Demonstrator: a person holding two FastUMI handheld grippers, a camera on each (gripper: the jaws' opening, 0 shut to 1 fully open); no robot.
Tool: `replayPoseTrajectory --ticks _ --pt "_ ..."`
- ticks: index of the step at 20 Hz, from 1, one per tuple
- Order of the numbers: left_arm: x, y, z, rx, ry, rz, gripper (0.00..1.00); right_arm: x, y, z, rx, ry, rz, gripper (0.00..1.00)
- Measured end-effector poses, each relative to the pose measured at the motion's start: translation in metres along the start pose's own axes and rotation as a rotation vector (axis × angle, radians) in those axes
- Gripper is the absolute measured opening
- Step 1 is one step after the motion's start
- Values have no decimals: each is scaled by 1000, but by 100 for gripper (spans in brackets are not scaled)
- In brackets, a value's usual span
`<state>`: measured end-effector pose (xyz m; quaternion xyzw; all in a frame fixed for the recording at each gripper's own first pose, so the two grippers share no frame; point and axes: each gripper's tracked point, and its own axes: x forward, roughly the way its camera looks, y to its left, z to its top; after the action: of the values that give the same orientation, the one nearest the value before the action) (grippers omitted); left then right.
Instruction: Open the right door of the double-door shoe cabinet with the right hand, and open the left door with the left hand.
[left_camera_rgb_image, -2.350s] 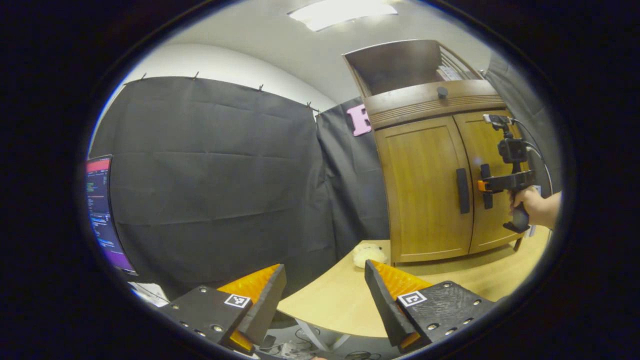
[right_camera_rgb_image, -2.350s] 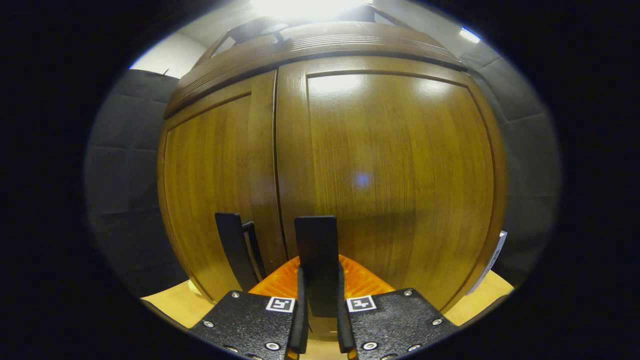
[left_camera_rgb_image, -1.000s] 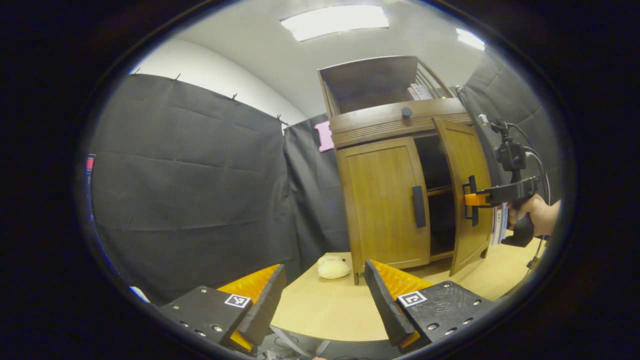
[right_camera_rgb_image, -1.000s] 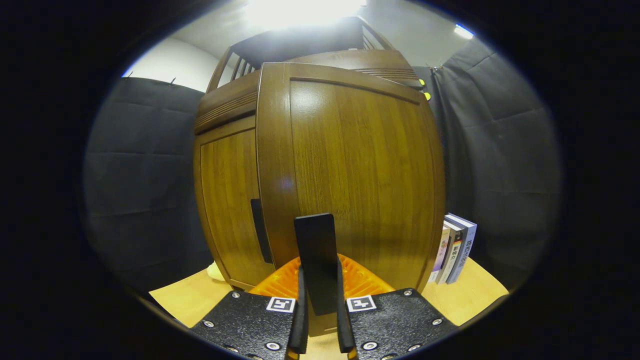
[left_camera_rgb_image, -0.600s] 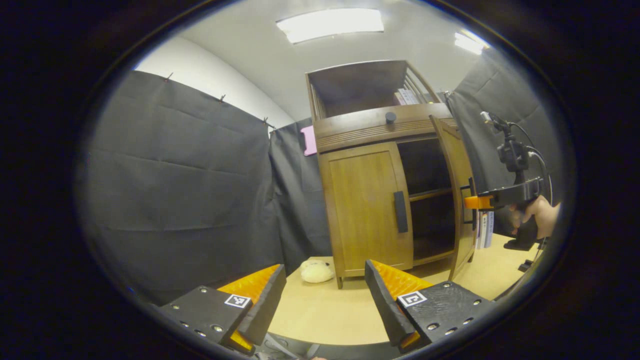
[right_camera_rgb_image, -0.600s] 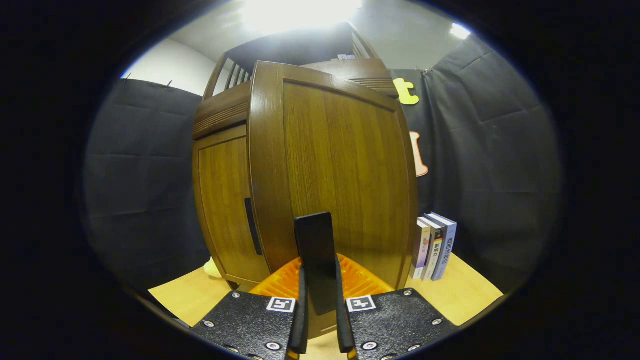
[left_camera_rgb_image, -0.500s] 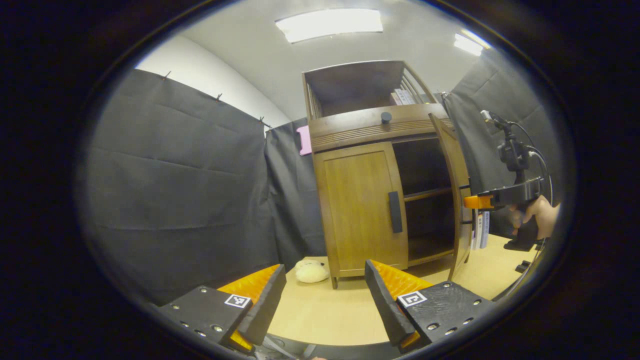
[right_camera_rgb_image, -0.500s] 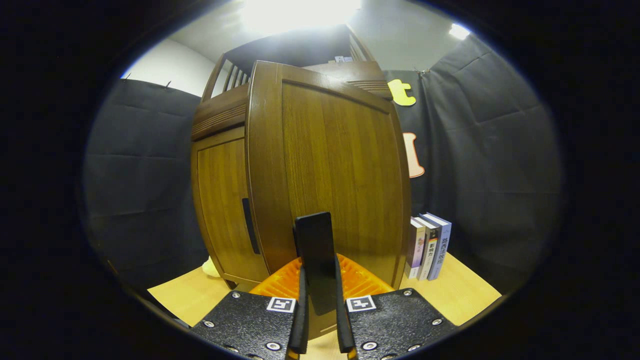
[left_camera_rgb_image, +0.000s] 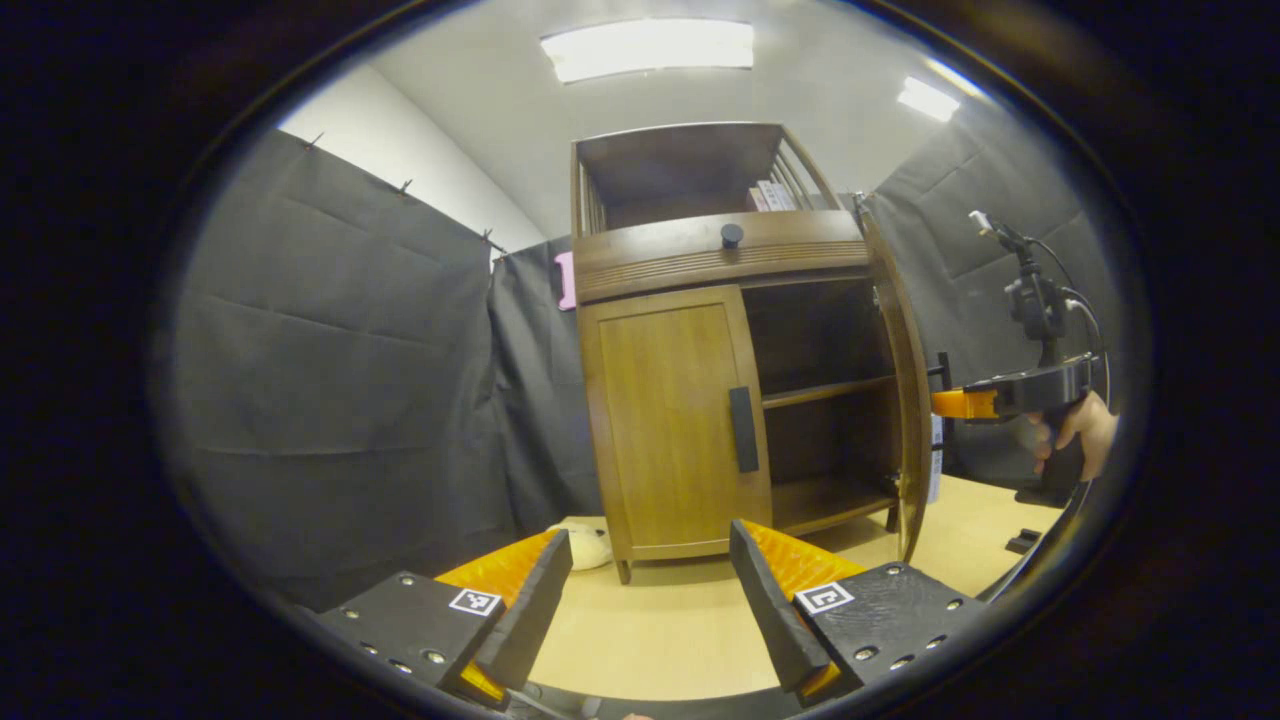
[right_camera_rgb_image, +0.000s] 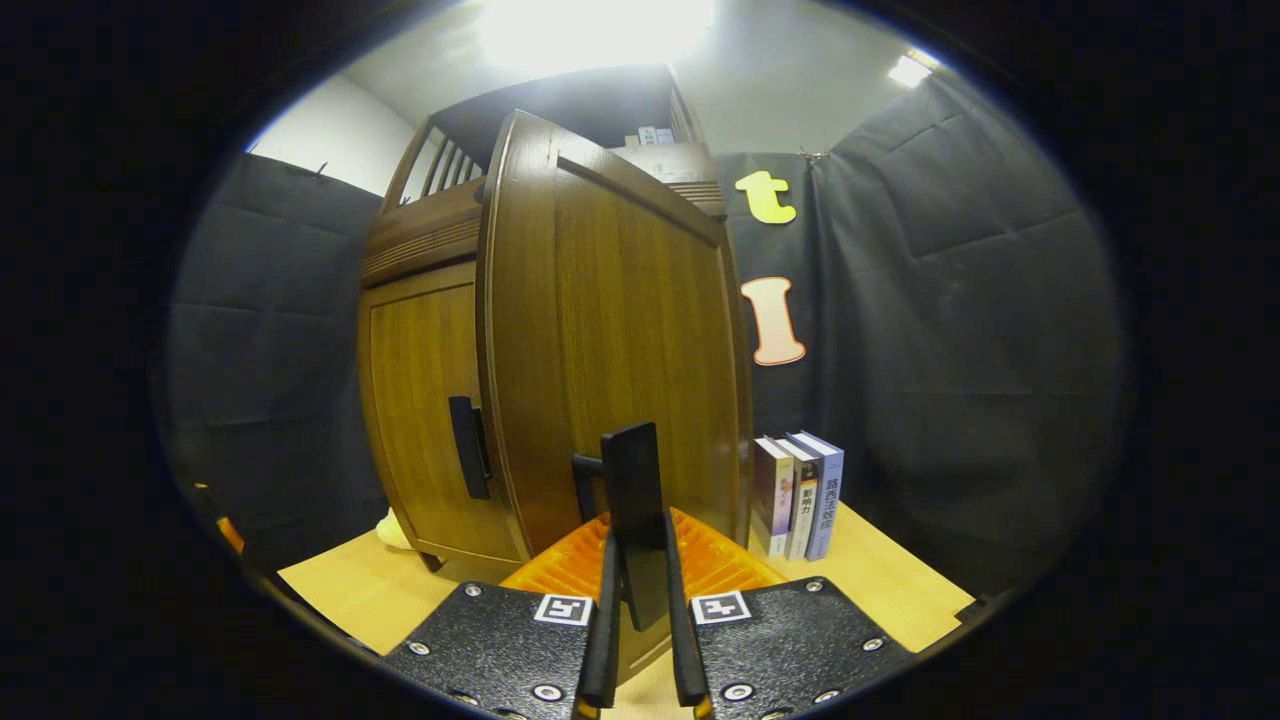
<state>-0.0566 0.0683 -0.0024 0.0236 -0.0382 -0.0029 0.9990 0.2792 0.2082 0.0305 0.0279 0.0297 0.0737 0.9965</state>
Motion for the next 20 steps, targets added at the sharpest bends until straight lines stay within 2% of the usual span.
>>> replayPoseTrajectory --ticks 1,2,3,5,6,7,9,10,11,12,13,14,15,20 --pt "2 -2 -1 -4 -2 -10 95 -2 0 4 -10 -1 -9 23" --pt "4 -5 -3 -7 -1 -19 91 -3 -1 8 -21 -4 -23 22" --pt "5 -7 -4 -11 -2 -26 96 -4 -3 10 -30 -10 -43 22" --pt "8 -13 -4 -20 -3 -45 96 -9 -4 15 -28 -22 -76 22" --pt "10 -17 -5 -24 -3 -57 91 -12 -6 16 -25 -25 -101 20" --pt "12 -21 -5 -27 -1 -67 90 -13 -7 17 -26 -28 -121 22" --pt "18 -28 -5 -33 4 -85 90 -15 -6 23 -19 -27 -157 9" --pt "24 -31 -7 -36 8 -95 90 -17 -7 29 -8 -27 -170 7" --pt "28 -35 -8 -37 9 -105 90 -18 -13 32 4 -27 -184 7" --pt "29 -41 -7 -37 8 -114 96 -17 -18 34 10 -28 -190 7" --pt "31 -46 -6 -36 7 -126 96 -11 -27 26 13 -24 -184 16" --pt "36 -51 -3 -35 1 -136 96 -13 -28 24 7 -24 -181 16" --pt "40 -56 0 -33 -3 -145 96 -16 -30 25 -5 -21 -179 7" --pt "63 -81 6 -31 -13 -176 96 -28 -58 24 -26 -34 -220 8"
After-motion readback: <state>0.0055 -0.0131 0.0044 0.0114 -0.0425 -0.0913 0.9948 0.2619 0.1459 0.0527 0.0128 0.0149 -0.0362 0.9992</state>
